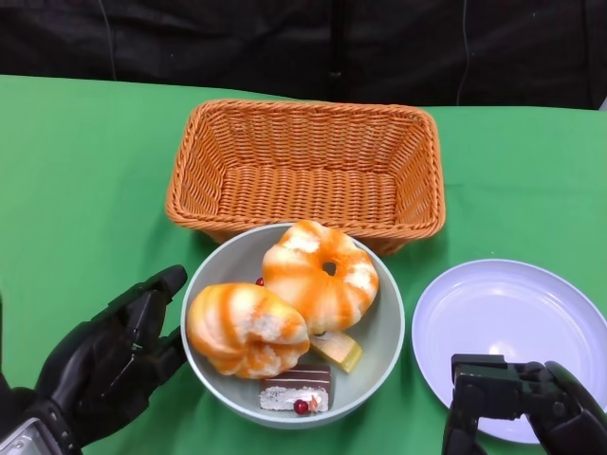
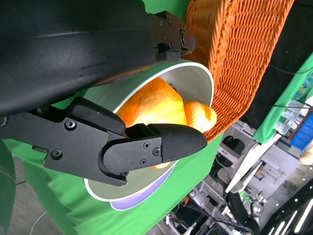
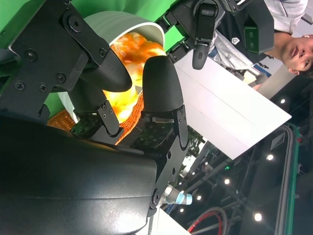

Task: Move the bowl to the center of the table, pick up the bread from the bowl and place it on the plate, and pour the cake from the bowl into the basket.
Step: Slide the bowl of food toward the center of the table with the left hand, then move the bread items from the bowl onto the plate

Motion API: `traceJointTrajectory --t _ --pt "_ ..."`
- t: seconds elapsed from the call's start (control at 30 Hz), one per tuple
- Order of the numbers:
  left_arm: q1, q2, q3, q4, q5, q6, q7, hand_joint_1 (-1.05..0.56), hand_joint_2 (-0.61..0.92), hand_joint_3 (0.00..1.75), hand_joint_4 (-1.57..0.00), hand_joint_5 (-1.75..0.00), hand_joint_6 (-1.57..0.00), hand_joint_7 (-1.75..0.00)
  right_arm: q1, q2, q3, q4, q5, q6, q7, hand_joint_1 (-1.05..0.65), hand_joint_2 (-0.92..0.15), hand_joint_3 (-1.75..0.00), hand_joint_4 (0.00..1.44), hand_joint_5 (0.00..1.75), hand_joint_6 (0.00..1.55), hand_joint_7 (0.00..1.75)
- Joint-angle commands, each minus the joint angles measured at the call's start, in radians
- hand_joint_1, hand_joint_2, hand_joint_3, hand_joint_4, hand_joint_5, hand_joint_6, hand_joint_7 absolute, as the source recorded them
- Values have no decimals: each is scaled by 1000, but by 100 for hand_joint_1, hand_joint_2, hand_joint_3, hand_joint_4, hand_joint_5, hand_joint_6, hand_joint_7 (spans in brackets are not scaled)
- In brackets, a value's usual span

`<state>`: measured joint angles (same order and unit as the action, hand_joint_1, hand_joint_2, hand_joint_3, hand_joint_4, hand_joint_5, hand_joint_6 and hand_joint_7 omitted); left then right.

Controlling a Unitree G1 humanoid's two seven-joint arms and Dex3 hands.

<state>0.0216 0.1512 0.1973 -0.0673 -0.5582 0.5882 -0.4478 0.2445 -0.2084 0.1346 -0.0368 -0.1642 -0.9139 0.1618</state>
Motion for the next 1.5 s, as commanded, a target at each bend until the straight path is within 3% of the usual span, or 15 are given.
traceJointTrajectory --t 0.03,0.43,0.6,0.63,0.73,0.77,0.83,0.9,1.07,1.27,1.37,1.5 --pt "-5 -5 -10 -32 -10 21 25 -79 92 63 0 0 0 0 8 -7 0 -16 10 10 -1 -3 -15 -175 88 171 77 153" --pt "-2 -14 -40 -66 -1 41 52 -81 92 61 0 0 0 0 6 -5 -16 -24 8 1 -14 -4 -16 -174 82 171 73 150" --pt "-3 -16 -53 -68 11 29 55 -82 92 60 0 0 0 0 -4 -5 -35 -23 17 -3 -22 -5 -23 -164 73 162 65 140" --pt "-3 -14 -57 -70 18 25 56 -82 92 60 0 0 0 0 -7 -4 -38 -25 18 0 -23 -8 -30 -154 68 155 60 137" --pt "11 4 -83 -103 106 -13 109 -80 92 59 0 0 0 0 -30 -21 -52 -88 1 82 -6 -12 -38 -138 49 141 40 129" --pt "16 7 -88 -112 131 -26 123 -78 92 58 -3 -1 0 0 -37 -31 -55 -113 -4 114 5 -17 -42 -126 34 137 27 127" --pt "30 3 -86 -127 162 -48 146 -76 92 58 -4 -2 0 0 -47 -51 -57 -160 -11 174 30 -20 -44 -119 26 136 19 127" --pt "45 -1 -80 -143 186 -65 172 -70 92 56 -10 -5 -5 -2 -63 -75 -53 -205 -15 230 60 -23 -45 -100 14 135 10 124" --pt "70 41 -125 -160 304 -141 196 -59 92 57 -19 -11 -13 -5 -116 -95 -27 -244 -18 319 105 -29 -49 -81 9 136 5 124" --pt "75 37 -128 -156 333 -164 191 -57 92 57 -21 -11 -15 -5 -122 -98 -23 -255 -17 341 112 -30 -52 -75 7 136 4 125" --pt "80 48 -164 -128 399 -255 189 -53 92 58 -26 -14 -19 -7 -222 -55 49 -241 -109 419 118 -38 -52 -67 2 142 1 127" --pt "71 42 -182 -94 434 -296 200 -52 92 59 -28 -15 -21 -7 -262 -54 87 -239 -166 473 124 -41 -55 -61 0 143 0 120"
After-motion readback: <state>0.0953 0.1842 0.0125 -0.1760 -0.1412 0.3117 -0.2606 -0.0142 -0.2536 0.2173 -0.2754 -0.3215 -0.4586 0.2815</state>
